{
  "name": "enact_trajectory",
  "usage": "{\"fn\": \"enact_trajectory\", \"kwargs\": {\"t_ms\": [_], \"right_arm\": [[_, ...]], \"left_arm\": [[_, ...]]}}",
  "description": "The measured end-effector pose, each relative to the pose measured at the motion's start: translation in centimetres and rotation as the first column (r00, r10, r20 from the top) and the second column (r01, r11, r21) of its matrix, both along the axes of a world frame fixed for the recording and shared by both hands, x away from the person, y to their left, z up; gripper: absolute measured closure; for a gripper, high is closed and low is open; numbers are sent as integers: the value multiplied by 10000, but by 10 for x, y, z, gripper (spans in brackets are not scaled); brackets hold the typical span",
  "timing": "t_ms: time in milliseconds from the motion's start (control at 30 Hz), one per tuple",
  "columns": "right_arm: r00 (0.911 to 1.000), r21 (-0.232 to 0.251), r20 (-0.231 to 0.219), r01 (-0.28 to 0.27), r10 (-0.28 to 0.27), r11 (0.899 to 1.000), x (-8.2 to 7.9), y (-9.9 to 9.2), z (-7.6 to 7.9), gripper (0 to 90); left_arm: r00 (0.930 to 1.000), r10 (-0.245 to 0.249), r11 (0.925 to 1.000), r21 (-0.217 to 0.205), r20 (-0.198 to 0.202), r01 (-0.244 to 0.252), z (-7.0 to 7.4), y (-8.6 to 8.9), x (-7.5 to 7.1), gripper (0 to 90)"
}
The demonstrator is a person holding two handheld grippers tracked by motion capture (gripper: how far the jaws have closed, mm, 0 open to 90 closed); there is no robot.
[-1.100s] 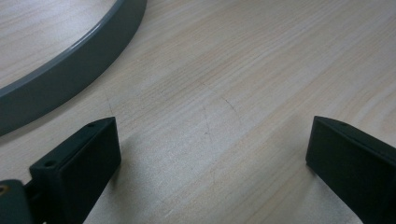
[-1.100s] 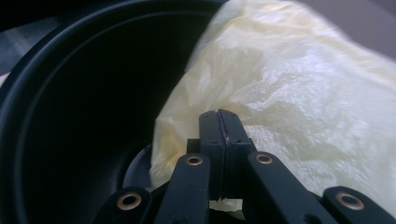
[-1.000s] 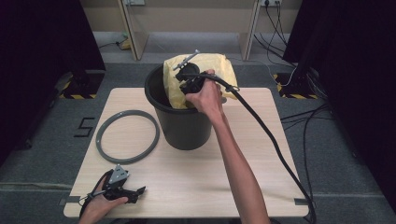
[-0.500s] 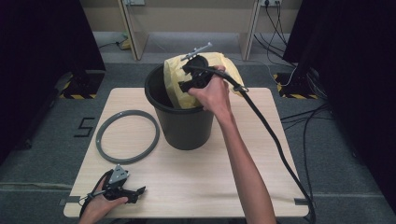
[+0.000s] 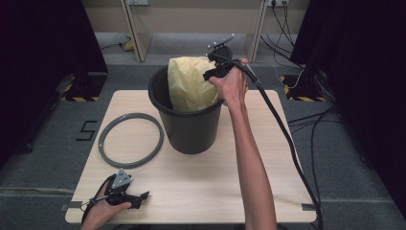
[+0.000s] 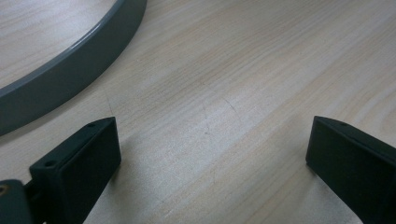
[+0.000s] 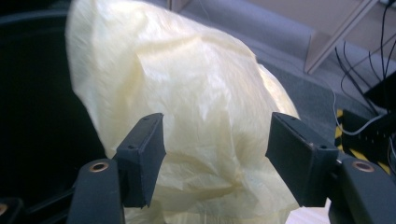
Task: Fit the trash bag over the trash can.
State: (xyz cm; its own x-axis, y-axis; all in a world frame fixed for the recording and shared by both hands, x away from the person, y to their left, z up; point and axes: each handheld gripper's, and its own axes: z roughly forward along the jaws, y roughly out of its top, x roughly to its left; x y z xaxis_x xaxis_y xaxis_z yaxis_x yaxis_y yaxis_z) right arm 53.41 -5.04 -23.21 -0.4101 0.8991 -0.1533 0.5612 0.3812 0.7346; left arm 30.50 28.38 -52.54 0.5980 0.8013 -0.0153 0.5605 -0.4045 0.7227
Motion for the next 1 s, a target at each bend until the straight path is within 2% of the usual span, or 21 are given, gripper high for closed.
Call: {"fn": "enact_trajectory", "kwargs": {"t_ms": [100,133,200,267,400,467,567,600,633,667,700,733,767,800,833,933,967,1000], "right_arm": [[9995,-242,-325,28,-36,9997,9,-2,-12,576],[9998,-256,-221,-29,23,9997,10,-3,-14,678],[9995,-421,-273,-152,141,9990,10,-2,-15,751],[9991,-482,-145,-405,398,9980,8,-2,-13,821],[9956,-98,28,-935,935,9956,2,-2,-9,883],[9872,84,-6,-1594,1594,9872,-4,3,-9,891],[9694,324,-106,-2448,2452,9690,-15,14,-12,895],[9629,263,-128,-2693,2697,9627,-18,16,-13,895],[9545,224,-235,-2967,2972,9547,-23,21,-15,895],[9472,207,-289,-3189,3194,9476,-28,25,-16,895],[9402,252,-327,-3384,3391,9407,-32,28,-17,896],[9306,353,-364,-3631,3643,9311,-36,31,-18,895],[9245,404,-386,-3777,3791,9251,-39,33,-19,896],[9181,427,-426,-3924,3941,9188,-42,35,-19,896],[9129,410,-474,-4039,4055,9139,-44,37,-20,896],[9015,401,-569,-4273,4290,9032,-49,42,-21,896],[8995,412,-604,-4309,4327,9015,-51,43,-22,895],[8959,402,-641,-4379,4397,8981,-52,44,-23,895]], "left_arm": [[10000,-8,10000,-2,-2,8,0,0,0,20],[10000,-12,10000,-3,-6,12,0,0,0,20],[10000,-9,10000,-19,13,9,0,0,0,20],[10000,-8,10000,-21,15,8,0,0,0,20],[10000,-62,10000,-42,-7,62,0,0,0,21],[9999,-123,9999,-45,-35,123,0,0,0,23],[9997,-256,9997,-45,-30,256,2,1,0,60],[9996,-268,9996,-63,10,268,5,3,0,112],[9993,-356,9994,3,122,356,9,4,-1,224],[9993,-320,9995,-29,203,320,14,5,-2,210],[9992,-316,9994,-123,264,319,22,7,-2,141],[9987,-359,9991,-208,354,367,27,8,-1,173],[9984,-381,9986,-341,415,395,35,9,-1,183],[9978,-399,9980,-461,525,423,43,11,0,151],[9970,-441,9969,-615,644,481,51,12,0,157],[9951,-539,9933,-975,834,620,77,15,5,153],[9934,-630,9919,-1042,959,729,93,17,8,152],[9924,-636,9910,-1103,1057,753,102,17,10,152]]}}
